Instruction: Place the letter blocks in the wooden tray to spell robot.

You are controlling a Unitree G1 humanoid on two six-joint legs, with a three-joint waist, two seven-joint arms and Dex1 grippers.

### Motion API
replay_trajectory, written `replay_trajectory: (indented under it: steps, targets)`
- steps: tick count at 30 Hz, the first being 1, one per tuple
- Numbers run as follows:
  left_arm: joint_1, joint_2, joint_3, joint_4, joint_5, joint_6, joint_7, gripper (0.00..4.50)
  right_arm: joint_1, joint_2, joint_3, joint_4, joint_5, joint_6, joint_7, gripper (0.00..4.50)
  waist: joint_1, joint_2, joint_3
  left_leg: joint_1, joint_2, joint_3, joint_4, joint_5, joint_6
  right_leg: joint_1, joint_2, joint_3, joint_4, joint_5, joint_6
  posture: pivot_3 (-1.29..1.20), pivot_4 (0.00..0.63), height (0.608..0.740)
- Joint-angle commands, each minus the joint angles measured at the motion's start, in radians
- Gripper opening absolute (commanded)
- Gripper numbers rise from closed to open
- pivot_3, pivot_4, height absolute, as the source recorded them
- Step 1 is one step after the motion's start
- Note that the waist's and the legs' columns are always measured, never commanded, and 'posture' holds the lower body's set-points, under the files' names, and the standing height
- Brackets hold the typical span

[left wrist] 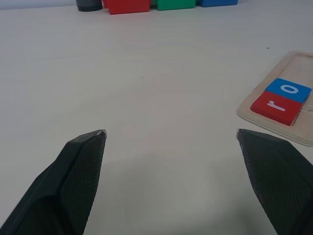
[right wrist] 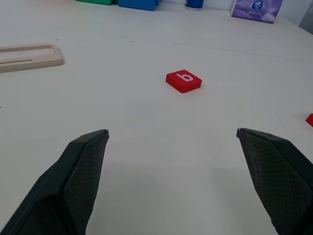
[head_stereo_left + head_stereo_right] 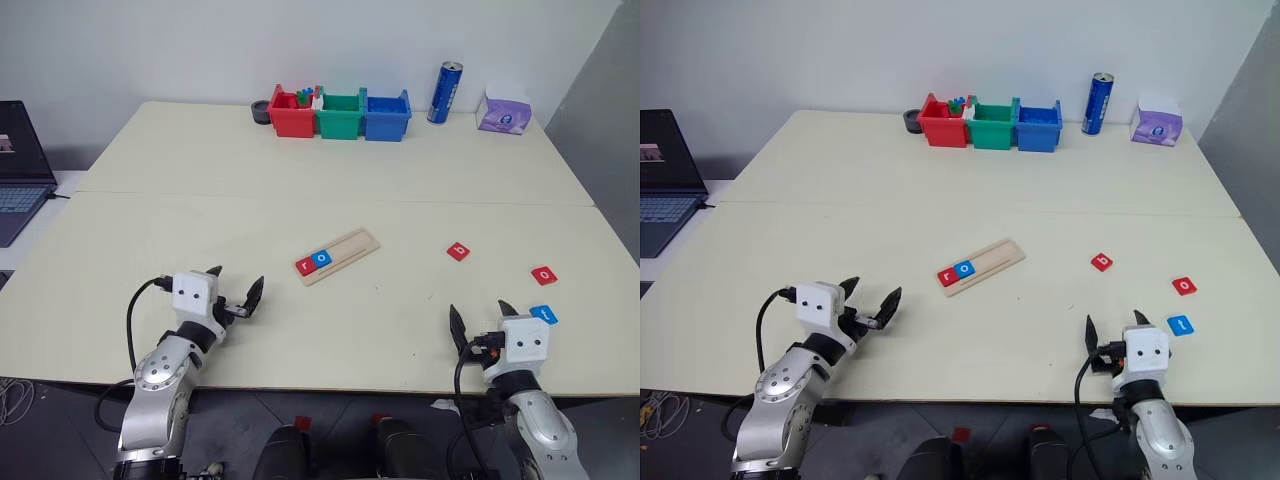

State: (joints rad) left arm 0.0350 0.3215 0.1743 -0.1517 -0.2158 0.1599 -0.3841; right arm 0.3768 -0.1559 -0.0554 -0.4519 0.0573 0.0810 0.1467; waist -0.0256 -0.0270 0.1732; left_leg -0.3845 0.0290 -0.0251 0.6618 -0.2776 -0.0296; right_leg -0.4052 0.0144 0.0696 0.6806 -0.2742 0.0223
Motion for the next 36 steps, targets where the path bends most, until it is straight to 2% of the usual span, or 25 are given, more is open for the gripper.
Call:
replay_trajectory:
  steps: [1, 5, 8, 14, 18, 27, 36]
  targets:
    - [-0.024, 0.017, -0.022, 0.007, 0.063, -0.035, 0.028, 4.50, -0.009, -0.017, 0.008, -0.010, -0.005, -0.031, 0.024, 4.46, 0.000, 0.000, 0.000, 0.000, 0.000, 0.000, 0.000, 0.000, 0.000, 0.000, 0.000, 0.000, 0.000, 0.000, 0.000, 0.00, 0.150, 0.740]
    - [-0.065, 0.026, -0.032, 0.056, 0.066, -0.054, 0.000, 4.50, -0.025, -0.062, 0.035, -0.049, 0.012, -0.009, 0.087, 4.46, 0.000, 0.000, 0.000, 0.000, 0.000, 0.000, 0.001, 0.000, 0.000, 0.000, 0.001, 0.000, 0.000, 0.000, 0.000, 0.00, 0.150, 0.740]
    - [-0.102, 0.052, -0.047, 0.093, 0.014, -0.037, -0.102, 4.50, -0.045, -0.108, 0.057, -0.106, 0.068, 0.063, 0.158, 4.46, -0.001, 0.000, 0.000, 0.001, -0.001, 0.001, 0.001, 0.000, 0.000, 0.000, 0.001, 0.000, 0.001, 0.000, 0.000, 0.00, 0.150, 0.740]
    - [-0.246, 0.114, -0.098, 0.198, -0.070, 0.004, -0.327, 4.50, -0.141, -0.269, 0.107, -0.286, 0.256, 0.371, 0.325, 4.46, -0.001, 0.000, 0.000, 0.001, -0.001, 0.001, 0.002, 0.000, 0.000, 0.001, 0.002, -0.002, 0.001, 0.001, 0.001, 0.00, 0.150, 0.740]
    - [-0.364, 0.143, -0.152, 0.338, -0.017, -0.015, -0.393, 4.50, -0.225, -0.336, 0.082, -0.341, 0.360, 0.506, 0.357, 4.46, -0.003, 0.000, 0.000, 0.000, -0.002, 0.000, 0.002, 0.000, 0.000, 0.001, 0.003, -0.004, 0.000, 0.001, 0.001, 0.00, 0.150, 0.740]
    - [-0.551, 0.155, -0.227, 0.603, 0.034, -0.046, -0.542, 4.50, -0.299, -0.384, 0.076, -0.358, 0.376, 0.536, 0.360, 4.46, -0.003, -0.001, 0.000, -0.001, -0.003, 0.000, 0.002, 0.000, 0.000, 0.000, 0.003, -0.005, 0.000, 0.001, 0.001, 0.00, 0.150, 0.740]
    - [-0.599, 0.122, -0.219, 0.618, 0.016, -0.031, -0.567, 4.50, -0.283, -0.386, 0.095, -0.385, 0.367, 0.526, 0.354, 4.46, -0.003, -0.001, 0.000, -0.001, -0.002, 0.000, 0.002, 0.000, 0.000, 0.000, 0.003, -0.005, 0.000, 0.001, 0.001, 0.00, 0.150, 0.740]
